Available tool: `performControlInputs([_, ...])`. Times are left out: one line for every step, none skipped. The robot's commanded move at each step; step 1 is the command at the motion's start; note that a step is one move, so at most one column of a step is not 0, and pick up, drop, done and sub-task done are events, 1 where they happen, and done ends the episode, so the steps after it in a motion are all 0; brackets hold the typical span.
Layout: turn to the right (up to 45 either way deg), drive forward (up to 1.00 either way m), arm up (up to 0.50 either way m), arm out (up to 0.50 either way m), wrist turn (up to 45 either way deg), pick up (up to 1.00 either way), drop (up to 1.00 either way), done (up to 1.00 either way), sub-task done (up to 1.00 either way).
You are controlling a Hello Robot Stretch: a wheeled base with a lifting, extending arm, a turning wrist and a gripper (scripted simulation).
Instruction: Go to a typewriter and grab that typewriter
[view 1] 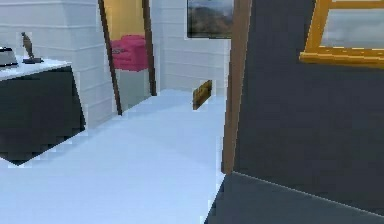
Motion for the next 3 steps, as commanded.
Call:
performControlInputs([-12.0,0.0,0.0,0.0,0.0,0.0,0.0,0.0,0.0])
performControlInputs([0.0,1.0,0.0,0.0,0.0,0.0,0.0,0.0,0.0])
performControlInputs([0.0,1.0,0.0,0.0,0.0,0.0,0.0,0.0,0.0])
